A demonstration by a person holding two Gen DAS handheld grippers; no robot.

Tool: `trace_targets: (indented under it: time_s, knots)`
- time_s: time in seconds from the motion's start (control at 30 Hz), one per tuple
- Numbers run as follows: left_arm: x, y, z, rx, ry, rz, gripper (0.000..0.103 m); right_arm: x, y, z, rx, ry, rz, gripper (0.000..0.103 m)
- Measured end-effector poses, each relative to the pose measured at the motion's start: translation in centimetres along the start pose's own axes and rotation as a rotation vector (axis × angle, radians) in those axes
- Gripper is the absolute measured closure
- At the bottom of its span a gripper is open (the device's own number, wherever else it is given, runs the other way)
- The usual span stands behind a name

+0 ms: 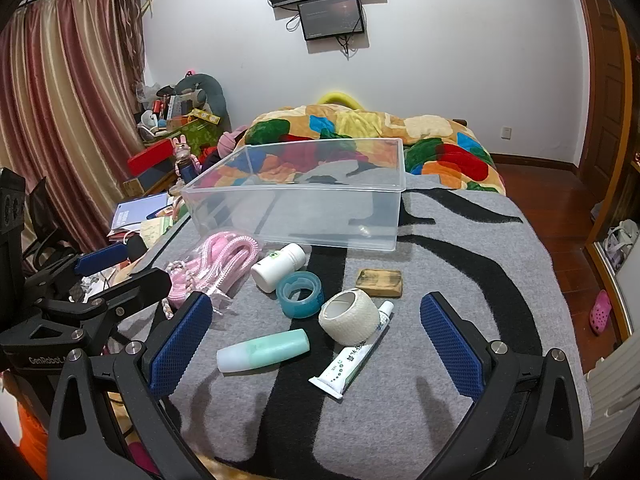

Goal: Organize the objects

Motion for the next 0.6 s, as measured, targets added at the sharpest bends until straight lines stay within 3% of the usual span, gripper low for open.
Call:
trace_targets:
  time_s: [0.4,0.47,0.53,0.6]
  knots:
    - [0.0,-0.4,0.4,-0.023,-0.011,0.019,0.0,0.1,-0.6,0.2,-0.02,-0.013,-0.021,0.0]
    - [-0.3,-0.7,0.6,-0.039,-0.01,0.02,0.005,0.3,-0.8,0.3,-0.028,-0.013,-0.022,0.0]
    - [-0.6,-1.2,1.0,-0.065,-0.015,0.02,0.017,0.5,-1.2,0.6,-0.039,-0.013,-0.022,0.0]
    - [-1.1,-1.8,1.4,-0.087,-0.013,0.01,0.019,0.9,-1.5,0.8,-0.048,-0.015,-0.02,0.004]
Point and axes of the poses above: each gripper's, at about its wrist camera, not at the fingertips, and y roughly against the way its jaws point, x to its right, z to its underside, the point moved 8 cm from there along -y, roughly the way its jaws point, and after that the axes turned 7 degrees about -z, right-handed, at the moved point
